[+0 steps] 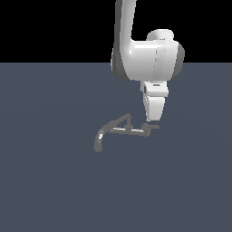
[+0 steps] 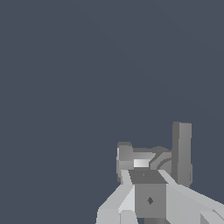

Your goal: Turn on the faucet by rotating a designated handle.

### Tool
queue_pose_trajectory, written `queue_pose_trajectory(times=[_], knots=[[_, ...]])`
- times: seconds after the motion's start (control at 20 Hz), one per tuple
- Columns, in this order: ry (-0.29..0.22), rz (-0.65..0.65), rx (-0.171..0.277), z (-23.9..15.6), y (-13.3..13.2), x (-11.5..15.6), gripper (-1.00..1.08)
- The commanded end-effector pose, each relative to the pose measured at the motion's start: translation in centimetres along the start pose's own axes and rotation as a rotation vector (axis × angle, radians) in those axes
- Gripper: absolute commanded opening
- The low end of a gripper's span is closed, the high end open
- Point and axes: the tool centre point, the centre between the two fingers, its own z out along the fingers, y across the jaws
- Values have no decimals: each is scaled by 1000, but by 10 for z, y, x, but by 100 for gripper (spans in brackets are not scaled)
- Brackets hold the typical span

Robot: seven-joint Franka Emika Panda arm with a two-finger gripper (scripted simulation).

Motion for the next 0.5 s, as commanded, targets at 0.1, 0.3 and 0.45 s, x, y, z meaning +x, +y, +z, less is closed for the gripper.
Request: queue_pose_trajectory(times=[0.1,0.3,0.45], knots=[[0,62,0,14,-5,13,-100],[-1,87,-1,19,-7,18,-100],[-1,89,-1,20,-7,19,-100]])
